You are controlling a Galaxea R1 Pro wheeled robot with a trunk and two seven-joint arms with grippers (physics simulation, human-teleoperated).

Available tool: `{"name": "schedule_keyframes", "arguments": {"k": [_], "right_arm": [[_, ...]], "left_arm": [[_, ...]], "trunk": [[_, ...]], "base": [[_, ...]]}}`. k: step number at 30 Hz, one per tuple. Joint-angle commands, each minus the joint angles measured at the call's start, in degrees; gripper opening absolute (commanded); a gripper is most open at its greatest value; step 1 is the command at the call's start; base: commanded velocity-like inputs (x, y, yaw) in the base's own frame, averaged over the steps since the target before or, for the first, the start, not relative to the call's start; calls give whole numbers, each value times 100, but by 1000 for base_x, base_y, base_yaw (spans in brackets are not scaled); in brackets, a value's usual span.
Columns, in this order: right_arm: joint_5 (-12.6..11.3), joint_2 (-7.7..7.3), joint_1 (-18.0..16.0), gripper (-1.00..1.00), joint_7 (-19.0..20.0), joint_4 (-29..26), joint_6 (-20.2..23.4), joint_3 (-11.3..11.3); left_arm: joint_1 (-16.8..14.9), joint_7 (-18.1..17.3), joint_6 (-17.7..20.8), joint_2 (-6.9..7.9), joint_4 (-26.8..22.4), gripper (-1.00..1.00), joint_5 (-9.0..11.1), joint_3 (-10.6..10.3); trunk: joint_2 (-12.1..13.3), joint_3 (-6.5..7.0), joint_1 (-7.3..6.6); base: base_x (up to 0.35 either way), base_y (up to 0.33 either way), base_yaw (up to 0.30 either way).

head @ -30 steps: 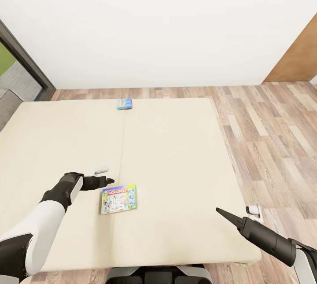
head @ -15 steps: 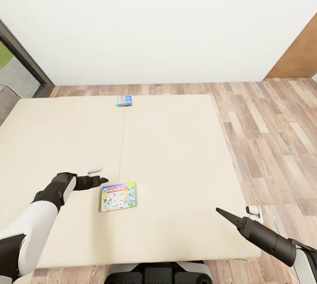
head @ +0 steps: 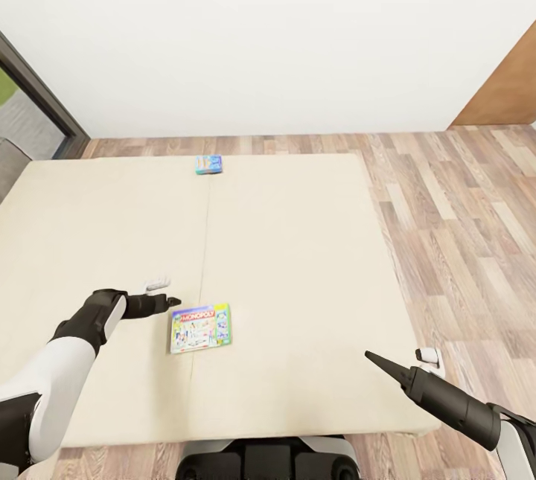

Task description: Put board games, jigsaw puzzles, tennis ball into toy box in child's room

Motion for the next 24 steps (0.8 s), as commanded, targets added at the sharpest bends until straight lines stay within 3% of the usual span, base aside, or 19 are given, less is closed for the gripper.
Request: {"name": "schedule_keyframes", "arguments": {"k": [1,24], "right_arm": [[-9,-1,-3,100,9,-1,28,-3],[-9,-5,-3,100,24,-1,28,-6]], "left_arm": [[-27,-39,35,-4,-6,100,-38,38],[-213,-54,31,-21,-5,100,-25,44]], "trunk": [[-9,-17,3],[-9,-232,3]], "base": [[0,0,0],[0,0,0]]}}
